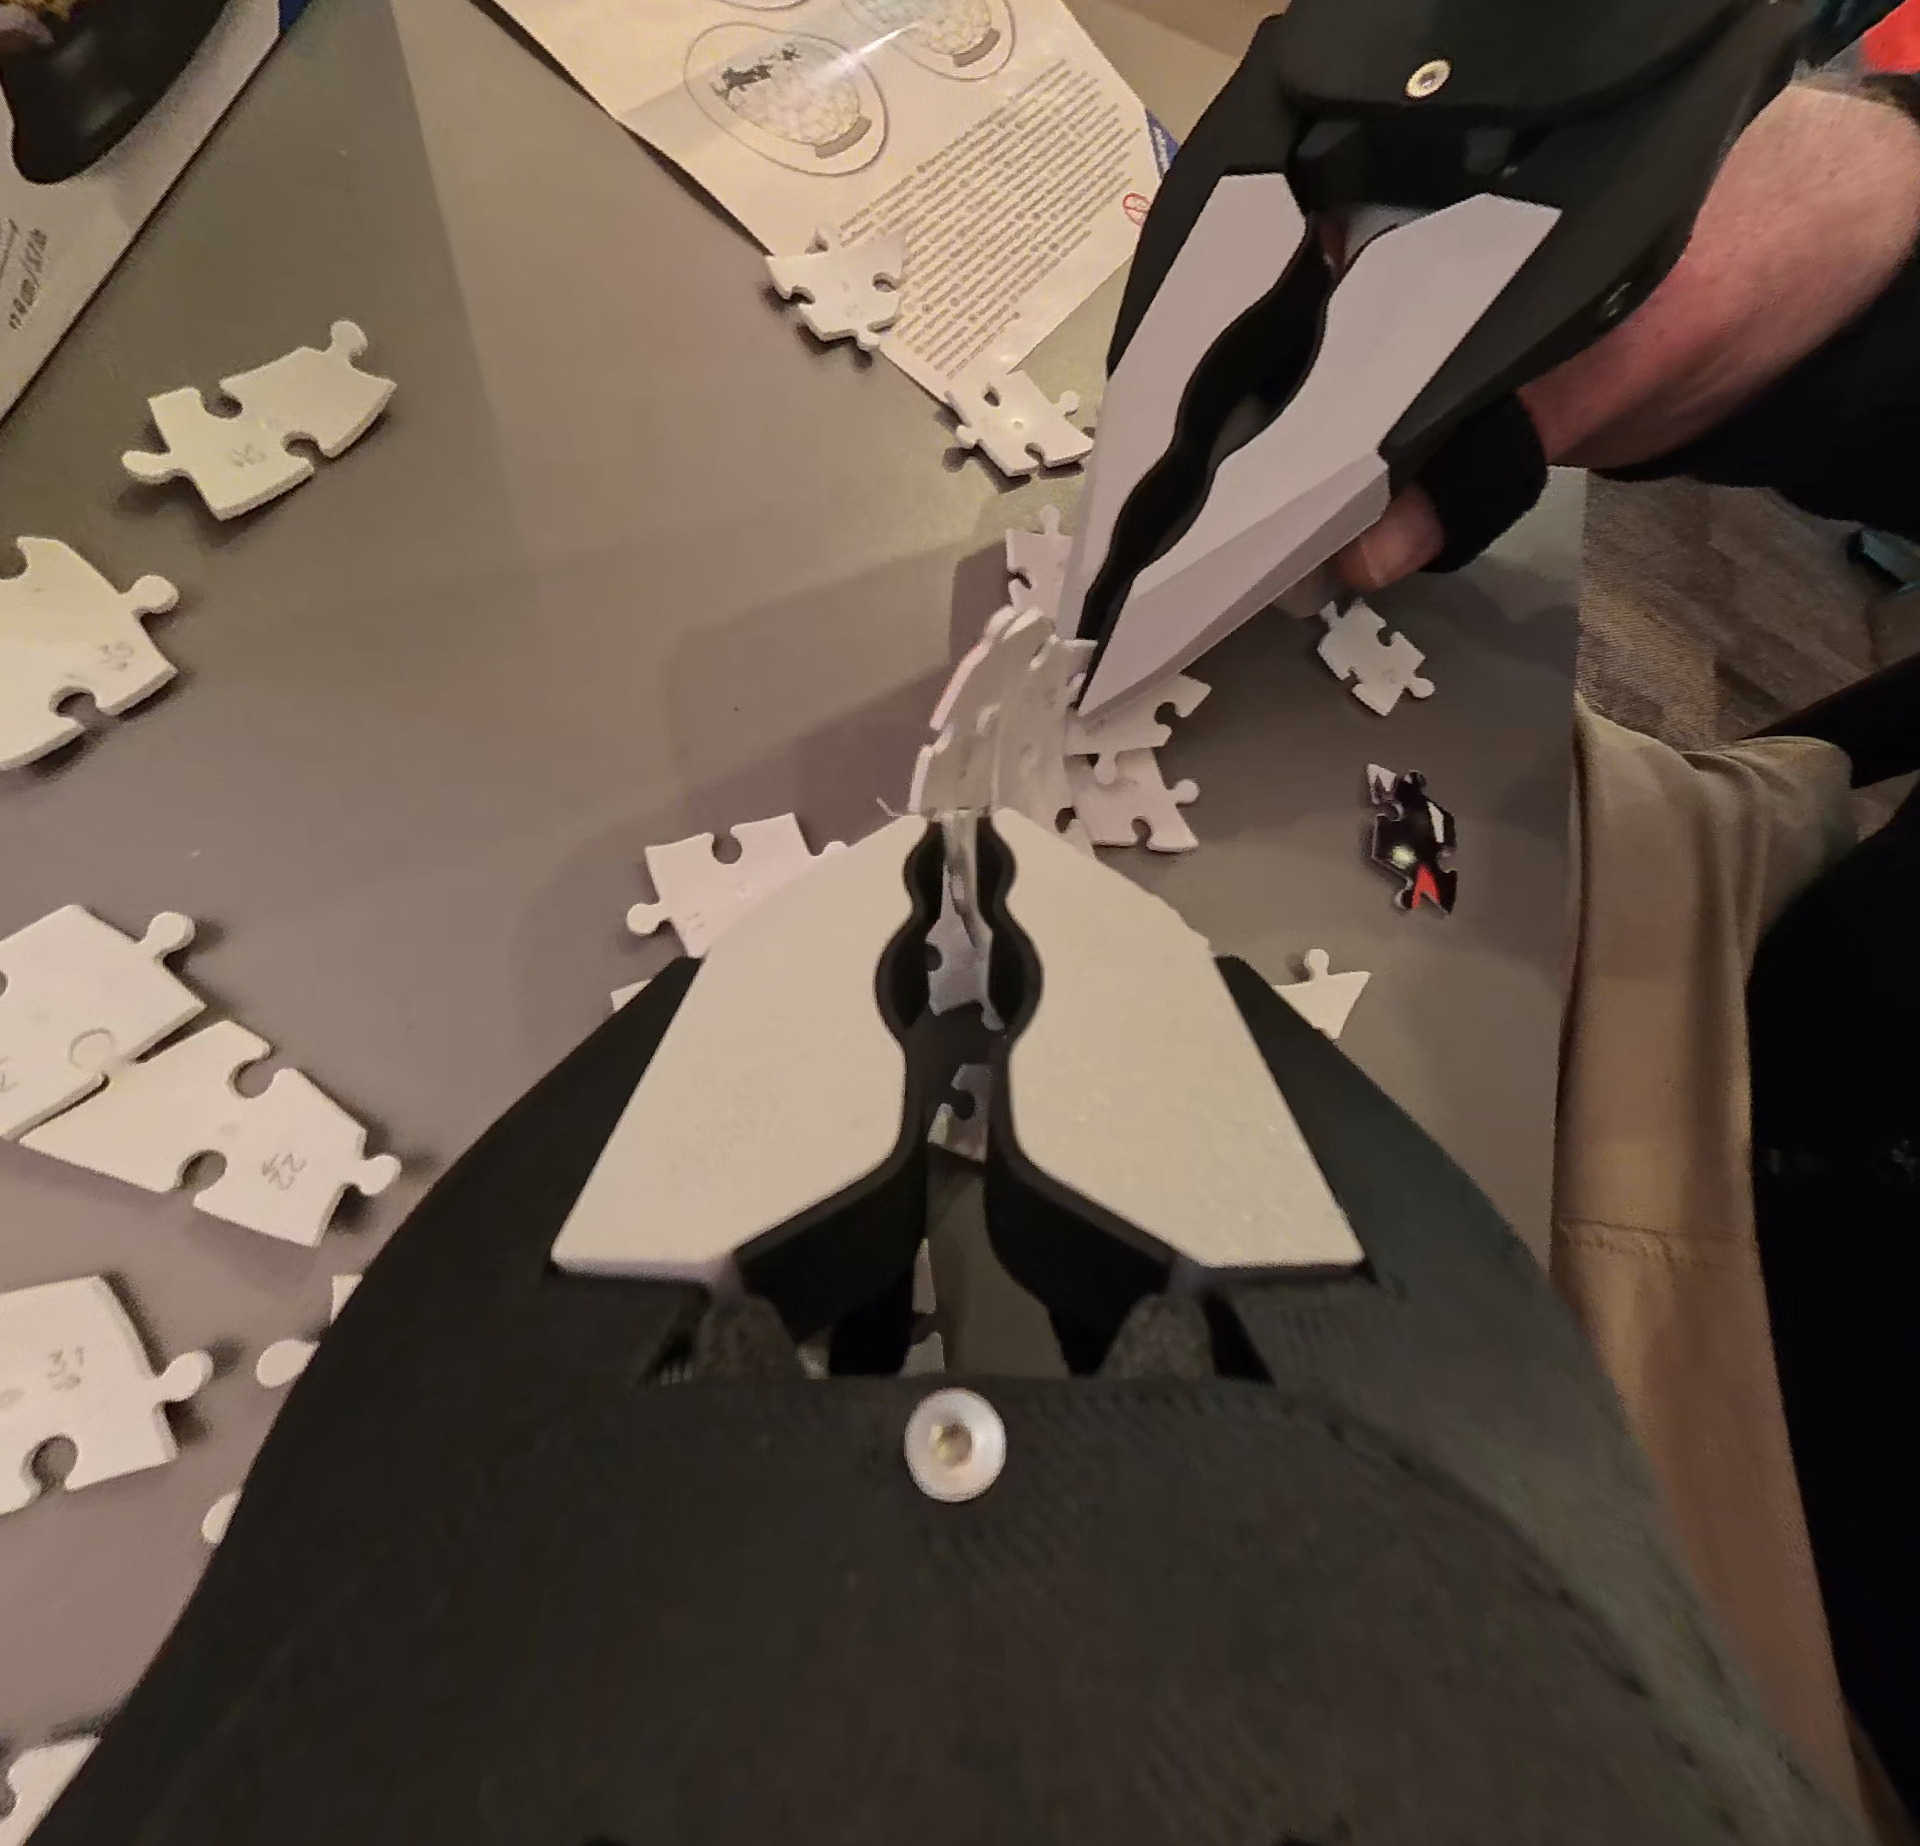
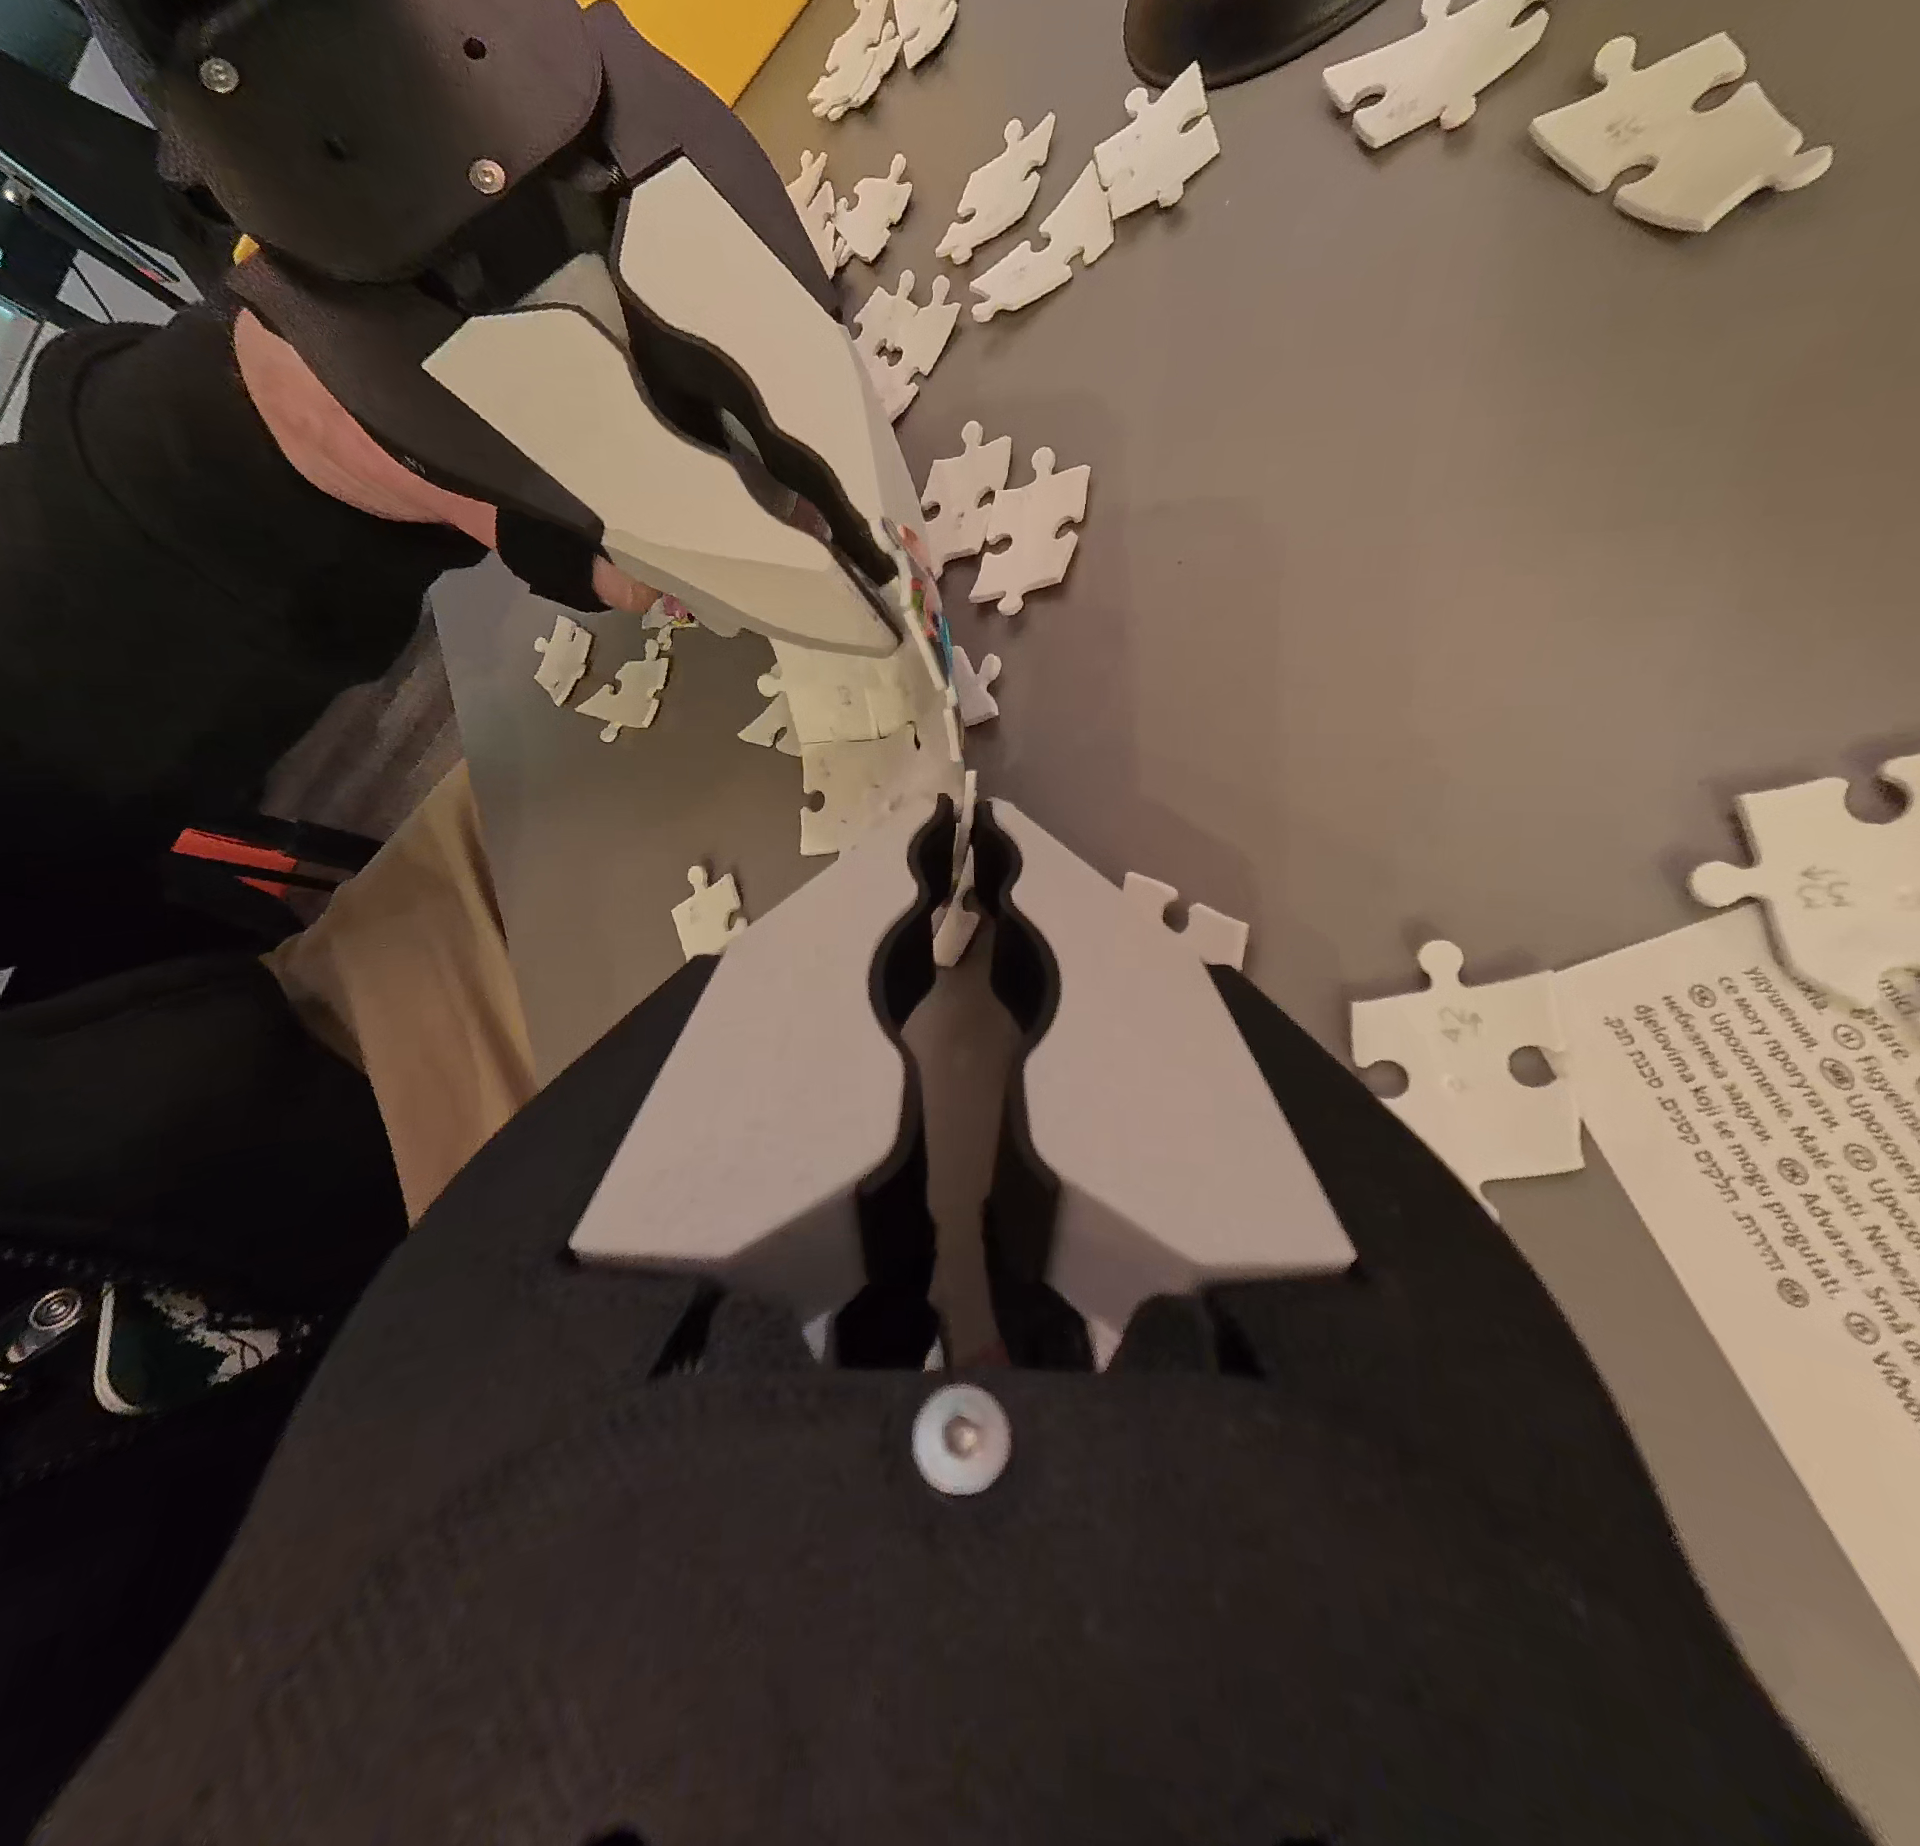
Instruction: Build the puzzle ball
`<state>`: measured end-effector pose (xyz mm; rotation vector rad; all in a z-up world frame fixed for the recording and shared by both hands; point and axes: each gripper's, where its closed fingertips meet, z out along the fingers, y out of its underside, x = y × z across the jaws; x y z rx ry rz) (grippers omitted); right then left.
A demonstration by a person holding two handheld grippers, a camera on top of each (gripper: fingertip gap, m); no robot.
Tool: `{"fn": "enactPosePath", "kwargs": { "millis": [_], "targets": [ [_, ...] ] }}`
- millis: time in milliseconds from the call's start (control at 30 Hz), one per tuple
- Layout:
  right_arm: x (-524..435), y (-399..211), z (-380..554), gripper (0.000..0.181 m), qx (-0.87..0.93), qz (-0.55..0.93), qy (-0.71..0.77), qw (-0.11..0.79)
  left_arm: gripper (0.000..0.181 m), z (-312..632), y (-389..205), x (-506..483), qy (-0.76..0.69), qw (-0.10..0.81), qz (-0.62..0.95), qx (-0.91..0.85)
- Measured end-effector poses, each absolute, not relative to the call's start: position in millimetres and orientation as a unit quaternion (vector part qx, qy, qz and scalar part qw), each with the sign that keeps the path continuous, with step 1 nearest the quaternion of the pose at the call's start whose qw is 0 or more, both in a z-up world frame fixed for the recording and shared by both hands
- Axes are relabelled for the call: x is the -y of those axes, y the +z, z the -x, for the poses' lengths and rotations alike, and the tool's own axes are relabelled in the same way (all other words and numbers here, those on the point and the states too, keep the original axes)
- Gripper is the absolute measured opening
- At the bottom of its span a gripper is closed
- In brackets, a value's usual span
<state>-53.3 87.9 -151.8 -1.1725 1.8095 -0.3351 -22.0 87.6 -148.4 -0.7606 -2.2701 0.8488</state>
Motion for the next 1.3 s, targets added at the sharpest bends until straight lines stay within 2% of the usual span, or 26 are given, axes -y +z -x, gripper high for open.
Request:
{"fn": "enactPosePath", "kwargs": {
  "millis": [267,700,933,1000,1133,1300],
  "targets": [
    [-87.5,-153.4,54.0,0.002,-0.737,0.478,-0.135,0.458,0.023,27.4,-146.6,-90.6,0.303,0.339,0.294,0.841],
    [-89.4,-148.6,52.8,0.002,-0.722,0.488,-0.148,0.467,0.025,26.2,-146.3,-92.8,0.293,0.371,0.280,0.835],
    [-91.1,-150.0,52.7,0.002,-0.723,0.491,-0.143,0.465,0.033,23.5,-152.4,-93.6,0.289,0.346,0.299,0.841],
    [-91.4,-149.8,52.4,0.002,-0.723,0.492,-0.143,0.464,0.031,26.3,-152.1,-93.1,0.293,0.339,0.312,0.838],
    [-91.2,-149.3,52.8,0.002,-0.722,0.492,-0.143,0.465,0.011,30.3,-155.3,-93.6,0.289,0.330,0.325,0.838],
    [-90.6,-148.1,52.6,0.002,-0.722,0.490,-0.144,0.468,0.005,29.4,-153.2,-92.4,0.297,0.340,0.316,0.834]
  ]
}}
